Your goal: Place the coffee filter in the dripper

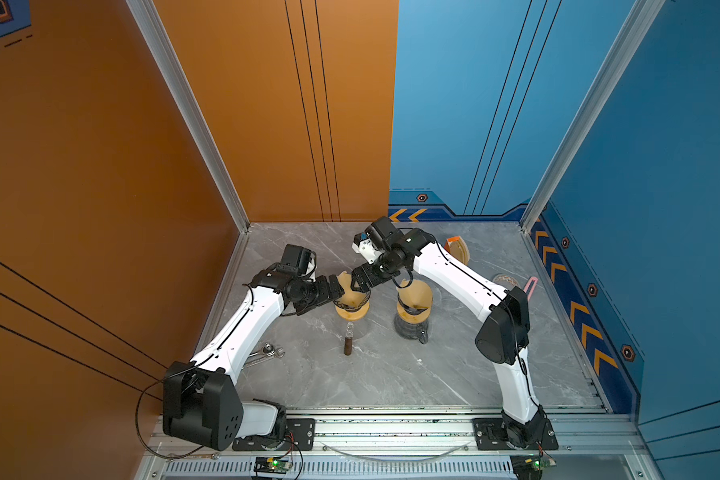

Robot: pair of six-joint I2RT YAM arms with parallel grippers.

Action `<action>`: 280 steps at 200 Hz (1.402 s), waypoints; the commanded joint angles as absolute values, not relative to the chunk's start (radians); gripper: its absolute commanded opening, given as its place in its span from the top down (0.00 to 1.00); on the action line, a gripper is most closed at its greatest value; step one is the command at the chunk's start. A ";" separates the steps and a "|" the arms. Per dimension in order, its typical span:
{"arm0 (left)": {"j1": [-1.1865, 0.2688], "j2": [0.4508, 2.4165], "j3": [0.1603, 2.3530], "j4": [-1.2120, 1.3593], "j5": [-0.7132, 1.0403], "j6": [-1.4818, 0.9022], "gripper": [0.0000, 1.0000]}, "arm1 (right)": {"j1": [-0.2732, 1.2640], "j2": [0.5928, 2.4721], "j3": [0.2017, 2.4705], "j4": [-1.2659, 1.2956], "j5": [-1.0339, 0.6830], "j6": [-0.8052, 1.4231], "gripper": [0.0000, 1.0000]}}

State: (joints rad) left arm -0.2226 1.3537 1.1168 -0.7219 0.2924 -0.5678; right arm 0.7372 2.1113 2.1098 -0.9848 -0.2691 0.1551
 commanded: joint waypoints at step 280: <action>-0.222 1.378 1.078 -0.696 0.267 -0.547 0.02 | 0.738 2.080 2.072 -0.972 -0.346 0.072 0.10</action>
State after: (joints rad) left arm -0.2153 1.3579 1.0653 -0.6720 0.2913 -0.5606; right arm 0.7208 2.1113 2.0323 -0.9596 -0.2703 0.1379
